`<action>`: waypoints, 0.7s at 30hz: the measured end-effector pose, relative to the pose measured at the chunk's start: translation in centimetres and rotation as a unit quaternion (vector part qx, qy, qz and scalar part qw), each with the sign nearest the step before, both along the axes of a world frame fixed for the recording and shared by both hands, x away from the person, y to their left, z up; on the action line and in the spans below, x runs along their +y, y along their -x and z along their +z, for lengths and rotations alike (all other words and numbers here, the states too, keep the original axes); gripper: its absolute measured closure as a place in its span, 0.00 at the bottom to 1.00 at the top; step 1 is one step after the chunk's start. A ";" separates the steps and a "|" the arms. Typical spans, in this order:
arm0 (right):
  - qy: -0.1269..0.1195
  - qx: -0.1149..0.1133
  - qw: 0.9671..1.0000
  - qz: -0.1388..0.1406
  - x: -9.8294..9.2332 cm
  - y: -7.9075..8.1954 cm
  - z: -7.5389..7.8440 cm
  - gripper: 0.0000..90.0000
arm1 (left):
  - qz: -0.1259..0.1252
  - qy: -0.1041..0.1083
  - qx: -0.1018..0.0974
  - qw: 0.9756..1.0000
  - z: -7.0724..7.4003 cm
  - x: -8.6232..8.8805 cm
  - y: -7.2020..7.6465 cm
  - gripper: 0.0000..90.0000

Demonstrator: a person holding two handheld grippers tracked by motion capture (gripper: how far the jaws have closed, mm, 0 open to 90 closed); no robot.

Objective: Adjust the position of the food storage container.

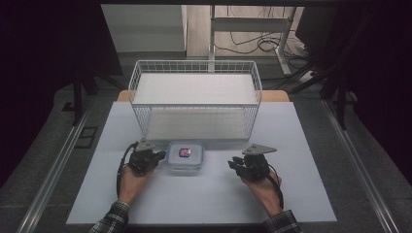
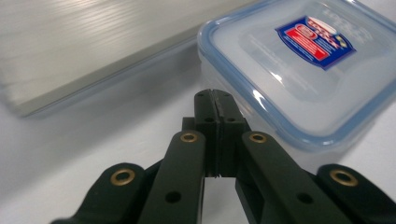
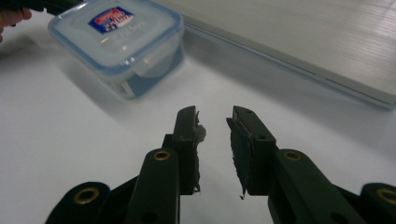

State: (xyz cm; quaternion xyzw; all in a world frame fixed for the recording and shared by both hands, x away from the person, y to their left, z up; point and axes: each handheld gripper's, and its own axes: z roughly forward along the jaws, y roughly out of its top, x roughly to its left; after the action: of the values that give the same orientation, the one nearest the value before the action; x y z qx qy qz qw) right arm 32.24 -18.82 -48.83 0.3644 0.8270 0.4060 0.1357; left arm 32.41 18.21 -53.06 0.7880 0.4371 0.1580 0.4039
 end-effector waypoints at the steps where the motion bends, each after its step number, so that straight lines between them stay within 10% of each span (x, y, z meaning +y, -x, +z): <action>1: 0.000 0.000 1.000 0.000 0.0 0.0 0.0 0.79 | 0.000 0.000 0.000 1.000 0.0 0.0 0.0 1.00; 21: 0.017 -0.004 1.000 -0.008 5.3 -5.7 -1.5 0.99 | -0.003 0.009 -0.002 1.000 -0.6 -0.7 -3.9 1.00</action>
State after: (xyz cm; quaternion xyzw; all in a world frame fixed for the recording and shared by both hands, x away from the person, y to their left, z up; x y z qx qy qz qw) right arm 37.98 -13.47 -50.30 0.3670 0.8302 0.3923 0.1489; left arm 36.32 17.50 -53.66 0.7852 0.4351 0.1548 0.4126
